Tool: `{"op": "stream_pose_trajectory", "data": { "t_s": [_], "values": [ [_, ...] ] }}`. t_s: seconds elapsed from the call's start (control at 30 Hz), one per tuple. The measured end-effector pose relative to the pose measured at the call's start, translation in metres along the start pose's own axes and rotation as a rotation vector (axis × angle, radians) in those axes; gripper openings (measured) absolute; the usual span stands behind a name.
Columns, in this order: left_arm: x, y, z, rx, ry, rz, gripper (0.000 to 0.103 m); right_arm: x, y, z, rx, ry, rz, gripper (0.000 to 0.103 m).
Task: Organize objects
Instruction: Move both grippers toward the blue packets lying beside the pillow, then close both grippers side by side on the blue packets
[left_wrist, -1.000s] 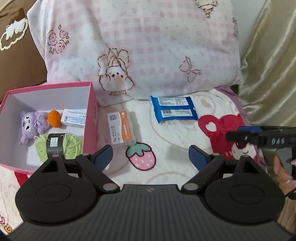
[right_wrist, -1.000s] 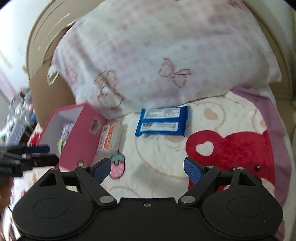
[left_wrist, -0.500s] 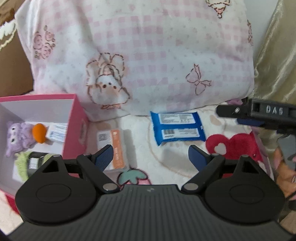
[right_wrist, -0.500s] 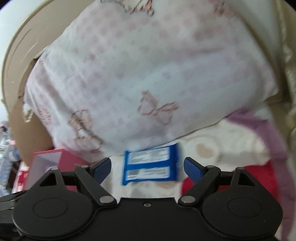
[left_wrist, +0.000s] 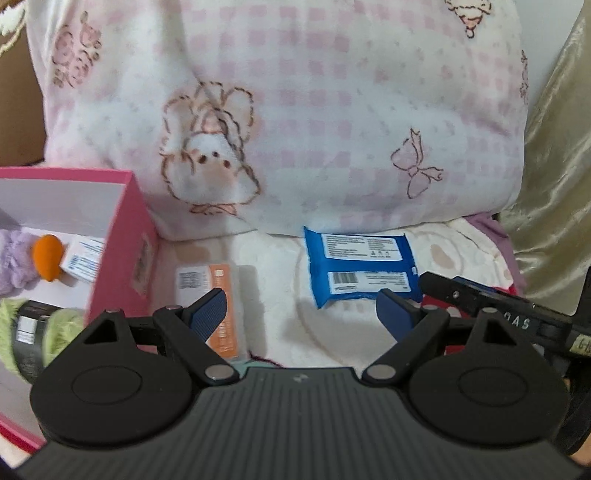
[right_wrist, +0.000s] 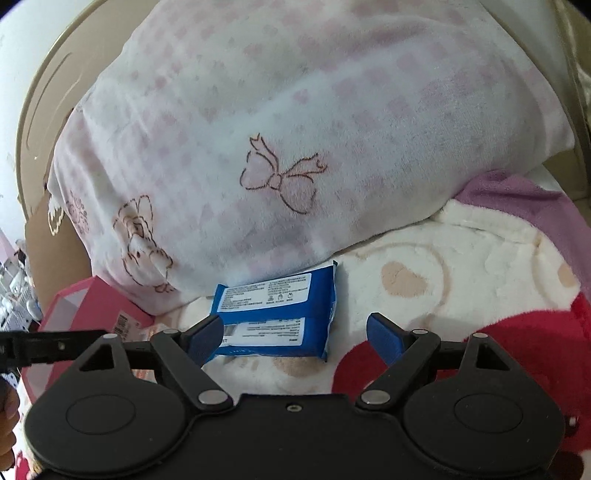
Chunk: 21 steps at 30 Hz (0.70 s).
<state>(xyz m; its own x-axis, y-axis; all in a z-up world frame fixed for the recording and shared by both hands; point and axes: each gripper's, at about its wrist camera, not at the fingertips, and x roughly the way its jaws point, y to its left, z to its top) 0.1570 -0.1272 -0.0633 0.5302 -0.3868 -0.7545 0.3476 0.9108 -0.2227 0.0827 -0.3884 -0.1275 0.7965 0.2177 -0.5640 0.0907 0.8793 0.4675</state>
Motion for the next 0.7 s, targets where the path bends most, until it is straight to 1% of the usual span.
{"op": "stream_pose_trajectory", "data": {
  "t_s": [0.07, 0.1, 0.17, 0.23, 0.3, 0.37, 0.43, 0.47, 0.5, 0.6, 0.7],
  "values": [
    [0.008, -0.004, 0.0, 0.005, -0.004, -0.01, 0.086, 0.002, -0.002, -0.002, -0.005, 0.016, 0.012, 0.088],
    [0.013, -0.007, 0.0, 0.016, -0.001, -0.011, 0.085, 0.003, -0.002, -0.003, -0.012, 0.02, 0.005, 0.088],
    [0.023, -0.012, 0.0, 0.038, 0.013, -0.017, 0.079, 0.006, -0.003, -0.006, -0.015, 0.009, -0.04, 0.085],
    [0.033, -0.016, 0.0, 0.038, 0.017, -0.021, 0.077, 0.009, -0.004, -0.007, -0.033, 0.01, -0.052, 0.082],
    [0.044, -0.021, 0.001, 0.043, 0.016, -0.02, 0.074, 0.009, -0.006, -0.008, -0.03, -0.002, -0.041, 0.08],
    [0.053, -0.025, 0.001, 0.052, 0.005, -0.012, 0.069, 0.011, -0.01, -0.007, -0.022, -0.011, -0.01, 0.079],
    [0.063, -0.025, 0.0, 0.05, -0.005, -0.001, 0.068, 0.012, -0.014, -0.008, -0.019, -0.018, 0.022, 0.072],
    [0.068, -0.024, 0.0, 0.045, -0.004, 0.008, 0.068, 0.013, -0.016, -0.01, -0.016, -0.027, 0.04, 0.065],
    [0.073, -0.022, 0.0, 0.041, 0.005, 0.021, 0.068, 0.014, -0.017, -0.011, -0.013, -0.027, 0.048, 0.06],
    [0.088, -0.016, 0.003, 0.037, 0.02, 0.048, 0.068, 0.018, -0.018, -0.015, -0.033, 0.008, 0.053, 0.054],
    [0.095, -0.013, -0.002, 0.025, 0.031, 0.029, 0.068, 0.02, -0.015, -0.015, -0.086, 0.028, 0.017, 0.053]
  ]
}}
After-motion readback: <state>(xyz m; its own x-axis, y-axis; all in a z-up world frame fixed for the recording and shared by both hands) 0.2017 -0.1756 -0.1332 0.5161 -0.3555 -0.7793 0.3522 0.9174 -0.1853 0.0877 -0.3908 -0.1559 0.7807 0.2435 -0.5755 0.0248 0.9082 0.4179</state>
